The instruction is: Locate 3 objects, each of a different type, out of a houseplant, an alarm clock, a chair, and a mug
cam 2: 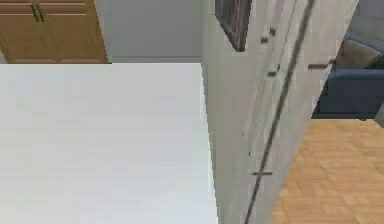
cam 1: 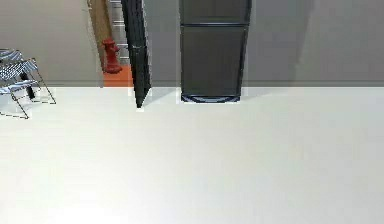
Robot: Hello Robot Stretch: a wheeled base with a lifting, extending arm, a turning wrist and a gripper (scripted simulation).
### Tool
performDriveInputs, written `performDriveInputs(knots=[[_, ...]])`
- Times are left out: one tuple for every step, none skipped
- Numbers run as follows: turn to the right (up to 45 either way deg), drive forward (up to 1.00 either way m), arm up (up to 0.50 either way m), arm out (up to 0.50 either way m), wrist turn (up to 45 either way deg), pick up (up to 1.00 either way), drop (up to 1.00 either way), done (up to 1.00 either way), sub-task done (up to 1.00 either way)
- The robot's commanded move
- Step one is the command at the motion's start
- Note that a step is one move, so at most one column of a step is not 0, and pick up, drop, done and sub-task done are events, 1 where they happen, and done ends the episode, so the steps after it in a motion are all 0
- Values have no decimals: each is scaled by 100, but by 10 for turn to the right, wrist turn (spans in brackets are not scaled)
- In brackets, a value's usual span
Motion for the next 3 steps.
performDriveInputs(knots=[[-360,0,0,0,0,0,0,0,0],[0,100,0,0,0,0,0,0,0],[-30,0,0,0,0,0,0,0,0]])
